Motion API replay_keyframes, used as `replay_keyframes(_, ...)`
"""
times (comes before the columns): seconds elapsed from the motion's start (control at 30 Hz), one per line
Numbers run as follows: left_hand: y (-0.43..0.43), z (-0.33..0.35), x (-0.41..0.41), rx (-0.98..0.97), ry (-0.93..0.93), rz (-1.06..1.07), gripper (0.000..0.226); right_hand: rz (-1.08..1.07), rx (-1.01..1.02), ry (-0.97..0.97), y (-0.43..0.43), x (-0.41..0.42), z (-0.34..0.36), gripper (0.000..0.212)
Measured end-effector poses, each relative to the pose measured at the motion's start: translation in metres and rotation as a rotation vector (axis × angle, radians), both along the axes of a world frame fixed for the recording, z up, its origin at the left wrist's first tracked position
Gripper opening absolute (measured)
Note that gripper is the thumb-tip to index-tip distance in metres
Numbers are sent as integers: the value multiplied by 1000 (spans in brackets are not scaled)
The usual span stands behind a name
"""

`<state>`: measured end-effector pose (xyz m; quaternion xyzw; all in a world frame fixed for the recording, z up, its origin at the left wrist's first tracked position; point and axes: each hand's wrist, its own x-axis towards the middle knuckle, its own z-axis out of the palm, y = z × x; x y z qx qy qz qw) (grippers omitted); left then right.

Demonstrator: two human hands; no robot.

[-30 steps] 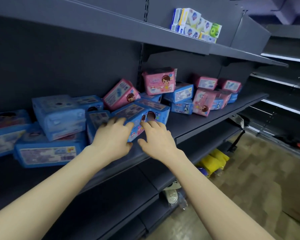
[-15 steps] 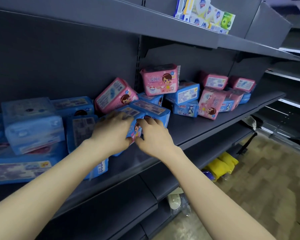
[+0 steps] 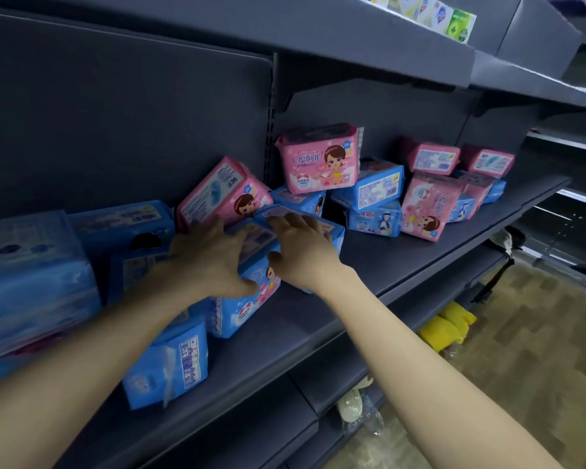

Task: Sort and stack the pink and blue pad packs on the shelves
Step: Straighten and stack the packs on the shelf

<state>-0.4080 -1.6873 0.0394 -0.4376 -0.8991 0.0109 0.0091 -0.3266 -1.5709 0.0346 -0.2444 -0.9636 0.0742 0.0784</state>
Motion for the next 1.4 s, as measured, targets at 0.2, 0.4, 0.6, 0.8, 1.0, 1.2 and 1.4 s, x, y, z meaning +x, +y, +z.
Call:
replay_keyframes(0.2, 8, -3, -5, -97, -79, 80, 93, -76, -6, -183, 26, -9, -8, 72)
replay_keyframes(0.4, 14, -4, 6, -89, -67, 113, 95, -131, -6, -248, 54, -13, -13, 80)
replay_keyframes(0.6, 28, -8, 29, -27, -71, 230, 90, -53, 2, -178, 77, -8, -11, 64)
replay_keyframes(0.8, 41, -13, 57, 39, -79, 252, 86, -3, -43, -121, 98, 18, -14, 56)
replay_keyframes(1.0, 63, -12, 78, 67, -89, 226, 85, -8, -67, -105, 133, 55, -8, 57)
replay_keyframes(1.2, 98, -13, 90, 102, -86, 199, 83, -102, -79, -114, 169, 80, -6, 62)
replay_keyframes(1.4, 142, -17, 96, 143, -94, 154, 82, -174, -56, -102, 199, 92, -8, 63)
